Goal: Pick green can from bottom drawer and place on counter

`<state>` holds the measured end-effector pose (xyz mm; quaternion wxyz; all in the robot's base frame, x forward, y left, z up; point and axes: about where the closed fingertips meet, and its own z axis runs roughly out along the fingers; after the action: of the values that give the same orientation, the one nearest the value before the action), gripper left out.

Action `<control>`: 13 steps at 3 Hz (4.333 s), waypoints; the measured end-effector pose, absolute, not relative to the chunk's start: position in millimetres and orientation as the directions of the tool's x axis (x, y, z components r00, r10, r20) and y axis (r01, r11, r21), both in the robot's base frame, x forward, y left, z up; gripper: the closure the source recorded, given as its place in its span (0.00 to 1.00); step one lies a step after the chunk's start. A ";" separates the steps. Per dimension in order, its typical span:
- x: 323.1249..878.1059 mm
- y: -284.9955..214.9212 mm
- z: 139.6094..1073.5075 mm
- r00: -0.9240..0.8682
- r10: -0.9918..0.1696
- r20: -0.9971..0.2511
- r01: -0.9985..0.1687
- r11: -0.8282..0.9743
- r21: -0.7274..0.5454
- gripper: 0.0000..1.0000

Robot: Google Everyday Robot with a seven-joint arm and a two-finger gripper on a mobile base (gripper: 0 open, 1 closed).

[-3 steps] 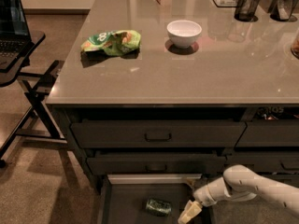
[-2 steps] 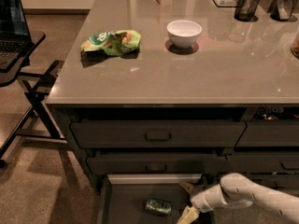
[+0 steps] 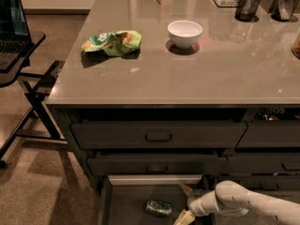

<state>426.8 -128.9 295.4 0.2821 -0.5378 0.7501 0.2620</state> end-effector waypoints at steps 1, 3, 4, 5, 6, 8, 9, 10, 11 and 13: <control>426.8 -128.8 295.2 -0.263 -0.659 -0.705 -0.955 0.284 0.090 0.00; 446.1 -116.2 258.5 -0.254 -0.608 -0.752 -0.948 0.311 0.068 0.00; 456.4 -107.3 226.5 -0.210 -0.591 -0.779 -0.953 0.303 0.027 0.00; 454.0 -100.4 186.0 -0.155 -0.620 -0.769 -0.969 0.248 -0.005 0.00; 455.3 -96.7 153.9 -0.128 -0.652 -0.747 -0.977 0.213 -0.018 0.00; 463.4 -93.0 124.9 -0.141 -0.655 -0.743 -0.976 0.217 -0.006 0.00; 463.4 -93.0 124.9 -0.141 -0.655 -0.743 -0.976 0.217 -0.006 0.19; 463.4 -93.0 124.9 -0.141 -0.655 -0.743 -0.976 0.217 -0.006 0.42; 463.3 -92.9 124.9 -0.141 -0.655 -0.743 -0.976 0.217 -0.006 0.66; 461.5 -93.4 123.6 -0.150 -0.668 -0.729 -0.973 0.229 -0.010 1.00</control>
Offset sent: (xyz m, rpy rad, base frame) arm 0.0101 0.0121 -0.0305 0.0503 0.0209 -0.0057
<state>461.5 -93.4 123.6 0.3142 -0.5714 0.7182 0.2428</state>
